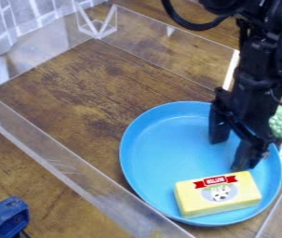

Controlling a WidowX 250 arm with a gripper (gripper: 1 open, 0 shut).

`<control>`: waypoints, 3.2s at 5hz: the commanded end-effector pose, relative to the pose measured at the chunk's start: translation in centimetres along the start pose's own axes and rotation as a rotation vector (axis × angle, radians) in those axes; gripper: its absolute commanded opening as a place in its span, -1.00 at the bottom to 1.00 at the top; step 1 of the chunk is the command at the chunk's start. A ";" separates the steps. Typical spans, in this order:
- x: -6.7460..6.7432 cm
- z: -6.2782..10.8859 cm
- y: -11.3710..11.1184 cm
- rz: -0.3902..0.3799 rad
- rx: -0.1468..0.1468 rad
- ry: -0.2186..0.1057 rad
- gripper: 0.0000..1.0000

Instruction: Put the white object in the blue tray

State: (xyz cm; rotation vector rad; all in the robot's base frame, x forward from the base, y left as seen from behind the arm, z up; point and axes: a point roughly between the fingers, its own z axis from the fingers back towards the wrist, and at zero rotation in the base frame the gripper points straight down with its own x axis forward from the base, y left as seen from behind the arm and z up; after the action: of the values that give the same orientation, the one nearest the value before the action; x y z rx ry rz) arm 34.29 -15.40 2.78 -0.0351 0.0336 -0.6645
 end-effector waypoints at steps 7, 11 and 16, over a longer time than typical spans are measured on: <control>0.7 3.2 2.2 -0.028 0.061 -0.095 1.00; -6.2 11.0 6.5 0.125 0.104 -0.078 1.00; -7.3 11.3 7.9 0.373 0.087 -0.110 1.00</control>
State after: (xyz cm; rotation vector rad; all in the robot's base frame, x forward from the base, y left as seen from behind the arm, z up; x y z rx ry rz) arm 33.36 -3.98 11.89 0.0150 -0.0229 -0.2852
